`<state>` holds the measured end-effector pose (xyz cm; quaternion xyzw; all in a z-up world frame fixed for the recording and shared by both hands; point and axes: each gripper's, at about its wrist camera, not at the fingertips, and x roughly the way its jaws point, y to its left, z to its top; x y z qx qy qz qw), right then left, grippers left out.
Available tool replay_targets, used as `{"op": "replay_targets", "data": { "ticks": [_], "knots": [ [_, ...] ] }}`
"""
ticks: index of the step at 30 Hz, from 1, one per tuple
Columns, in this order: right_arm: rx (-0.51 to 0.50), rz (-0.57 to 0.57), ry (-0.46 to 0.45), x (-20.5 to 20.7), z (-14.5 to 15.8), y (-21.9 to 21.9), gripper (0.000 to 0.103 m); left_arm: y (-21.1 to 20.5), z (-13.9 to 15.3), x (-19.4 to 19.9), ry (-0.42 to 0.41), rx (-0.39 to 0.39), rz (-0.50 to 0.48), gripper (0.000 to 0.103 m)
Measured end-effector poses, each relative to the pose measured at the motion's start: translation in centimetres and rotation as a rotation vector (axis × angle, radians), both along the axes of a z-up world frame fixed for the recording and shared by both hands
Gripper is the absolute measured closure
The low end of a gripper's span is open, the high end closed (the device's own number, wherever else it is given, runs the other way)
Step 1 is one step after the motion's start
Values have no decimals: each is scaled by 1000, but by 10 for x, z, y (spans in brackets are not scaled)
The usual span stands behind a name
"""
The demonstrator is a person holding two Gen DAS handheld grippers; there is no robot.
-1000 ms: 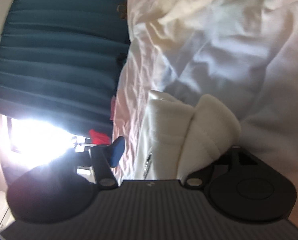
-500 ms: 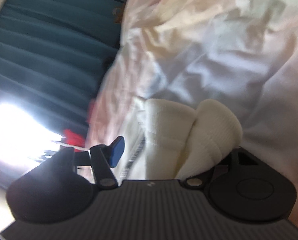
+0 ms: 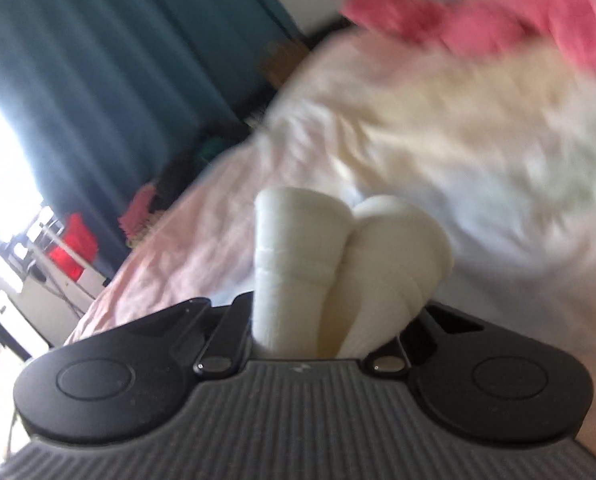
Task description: Fold clothes
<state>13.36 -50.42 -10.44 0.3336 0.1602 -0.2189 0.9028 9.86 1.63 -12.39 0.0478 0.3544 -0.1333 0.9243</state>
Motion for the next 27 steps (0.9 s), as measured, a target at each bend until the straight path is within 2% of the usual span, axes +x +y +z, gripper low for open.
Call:
{"op": "replay_targets", "data": {
  "ticks": [4,7,10,13,16,21,25,27],
  "knots": [
    [-288,107,-35,5,46,62,90,4,5,0,-14,-12,16,16],
    [-523,221,-70,4,67,122,91,13,14,2,-28,-49,43,16],
    [-679,332,-101,1,74,182,91,23,26,2,-75,-53,86,16],
    [-813,464,-117,-2,67,242,91,31,38,2,-137,-15,139,16],
    [-977,640,-110,-8,38,302,91,42,49,2,-174,-11,183,16],
    [-1128,937,42,-21,-35,376,91,64,65,4,-191,-75,248,16],
    [-1178,930,86,-25,-56,390,91,85,72,9,-197,-166,288,16],
    [-1154,902,63,-26,-42,396,91,95,73,13,-199,-192,306,16]
  ]
}}
